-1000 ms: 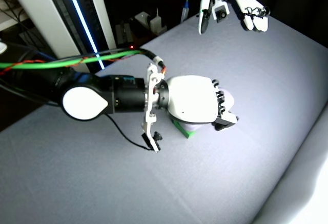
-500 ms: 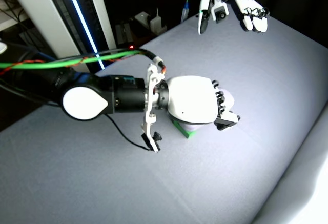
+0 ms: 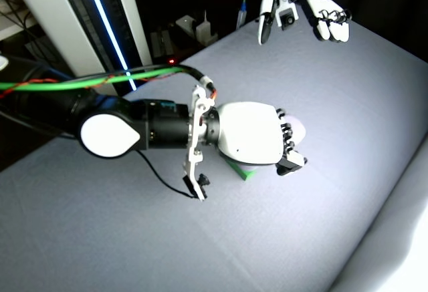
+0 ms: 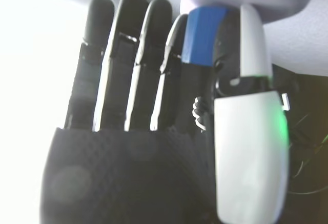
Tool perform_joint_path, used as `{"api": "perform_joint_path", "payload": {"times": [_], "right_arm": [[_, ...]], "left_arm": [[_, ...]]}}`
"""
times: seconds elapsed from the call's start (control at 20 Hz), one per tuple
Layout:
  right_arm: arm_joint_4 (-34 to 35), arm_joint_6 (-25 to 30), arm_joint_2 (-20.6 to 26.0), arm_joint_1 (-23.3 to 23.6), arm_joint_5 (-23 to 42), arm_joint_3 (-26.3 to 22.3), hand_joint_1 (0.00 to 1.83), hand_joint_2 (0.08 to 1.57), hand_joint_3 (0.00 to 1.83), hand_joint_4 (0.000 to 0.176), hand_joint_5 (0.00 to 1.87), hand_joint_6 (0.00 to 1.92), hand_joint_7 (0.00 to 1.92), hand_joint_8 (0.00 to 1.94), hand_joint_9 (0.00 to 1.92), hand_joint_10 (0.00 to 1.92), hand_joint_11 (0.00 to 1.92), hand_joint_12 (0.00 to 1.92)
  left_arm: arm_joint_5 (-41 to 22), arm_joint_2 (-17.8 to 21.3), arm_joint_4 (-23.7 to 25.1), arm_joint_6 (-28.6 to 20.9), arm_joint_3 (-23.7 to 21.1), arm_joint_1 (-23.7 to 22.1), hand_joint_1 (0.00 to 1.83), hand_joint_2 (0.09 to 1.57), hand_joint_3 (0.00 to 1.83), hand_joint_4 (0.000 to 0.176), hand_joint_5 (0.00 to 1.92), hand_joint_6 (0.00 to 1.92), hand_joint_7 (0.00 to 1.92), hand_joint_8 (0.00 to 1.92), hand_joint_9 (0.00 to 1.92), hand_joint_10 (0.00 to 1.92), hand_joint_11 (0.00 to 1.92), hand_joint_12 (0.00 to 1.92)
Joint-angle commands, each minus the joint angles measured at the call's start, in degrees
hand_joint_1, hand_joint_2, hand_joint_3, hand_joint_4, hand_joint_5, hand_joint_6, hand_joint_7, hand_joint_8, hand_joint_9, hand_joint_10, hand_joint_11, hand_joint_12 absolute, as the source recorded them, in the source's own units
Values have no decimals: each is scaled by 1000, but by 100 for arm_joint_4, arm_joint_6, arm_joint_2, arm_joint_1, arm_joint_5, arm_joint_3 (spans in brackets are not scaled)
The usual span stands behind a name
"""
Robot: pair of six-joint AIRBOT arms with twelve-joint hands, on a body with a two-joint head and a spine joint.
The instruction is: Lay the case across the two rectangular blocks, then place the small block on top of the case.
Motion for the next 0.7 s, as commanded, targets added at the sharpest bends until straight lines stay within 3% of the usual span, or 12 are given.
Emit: {"api": "perform_joint_path", "payload": {"times": [0.0, 0.35, 0.55, 0.6, 0.65], "right_arm": [[128, -19, 21, 28, 428, 34, 1107, 1142, 0, 0, 910, 1084, 1001, 6, 898, 285, 519, 1254], [174, -19, -12, -43, 311, 98, 1135, 1133, 0, 0, 928, 1050, 994, 1, 966, 170, 544, 1216], [188, -19, -15, -73, 295, 98, 1128, 1129, 1, 0, 932, 1048, 966, 0, 945, 133, 471, 1237], [188, -19, -15, -78, 289, 100, 1134, 1053, 0, 0, 764, 549, 920, 0, 908, 108, 414, 1208], [188, -19, -15, -82, 281, 101, 1132, 1032, 0, 0, 782, 284, 898, 5, 895, 89, 384, 1191]], "left_arm": [[-759, -8, 72, -32, 25, -54, 799, 876, 0, 65, 232, 2, 179, 3, 189, 2, 0, 561], [-774, -9, 72, -52, 23, -54, 797, 884, 1, 47, 235, 1, 178, 0, 190, 0, 0, 588], [-782, -10, 72, -59, 20, -53, 791, 892, 1, 61, 231, 0, 175, 3, 185, 1, 0, 587], [-783, -10, 72, -61, 20, -53, 784, 885, 0, 59, 236, 3, 181, 5, 190, 3, 0, 589], [-788, -10, 72, -62, 19, -53, 788, 881, 0, 58, 238, 3, 182, 5, 191, 3, 0, 586]]}}
